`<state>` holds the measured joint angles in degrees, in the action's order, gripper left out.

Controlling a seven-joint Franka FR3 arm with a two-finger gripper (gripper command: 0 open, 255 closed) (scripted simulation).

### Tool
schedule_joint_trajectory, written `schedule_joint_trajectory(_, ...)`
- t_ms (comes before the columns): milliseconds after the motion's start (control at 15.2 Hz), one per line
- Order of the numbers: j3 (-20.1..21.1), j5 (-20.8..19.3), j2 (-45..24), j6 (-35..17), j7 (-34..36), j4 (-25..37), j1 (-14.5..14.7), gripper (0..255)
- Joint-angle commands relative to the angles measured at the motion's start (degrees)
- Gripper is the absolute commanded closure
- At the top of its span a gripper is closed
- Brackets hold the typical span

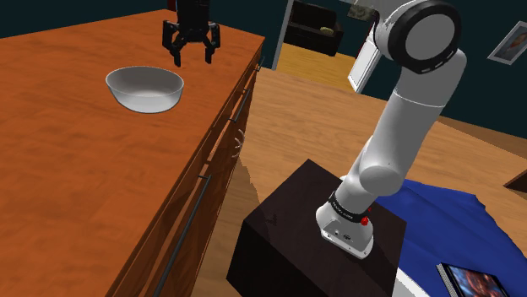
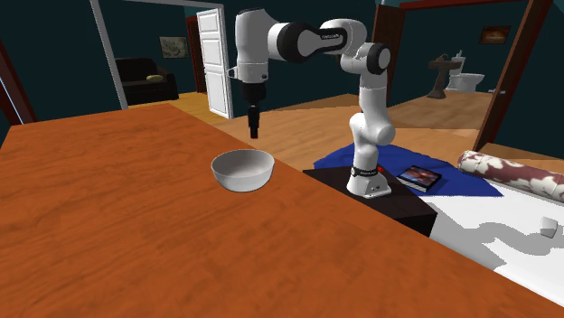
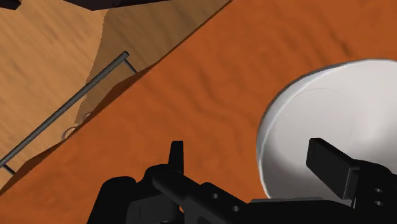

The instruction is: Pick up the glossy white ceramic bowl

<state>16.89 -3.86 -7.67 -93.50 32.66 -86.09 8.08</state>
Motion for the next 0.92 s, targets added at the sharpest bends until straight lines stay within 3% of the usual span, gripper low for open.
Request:
schedule_joint_trajectory(0, 0.5, -1.54, -5.49, 1.87, 2.12, 7.33, 1.27, 0)
schedule_joint_trajectory(132, 0.62, -2.44, -8.64, 3.24, 3.24, 11.83, 2.29, 0)
schedule_joint_trajectory(726, 0.47, -2.02, -7.22, -3.27, 3.28, 3.95, 1.7, 0)
schedule_joint_trajectory(792, 0.47, -2.0, -7.13, -3.25, 3.26, 3.89, 1.68, 255)
schedule_joint_trajectory(858, 0.46, -1.99, -7.12, -3.27, 3.24, 3.86, 1.67, 255)
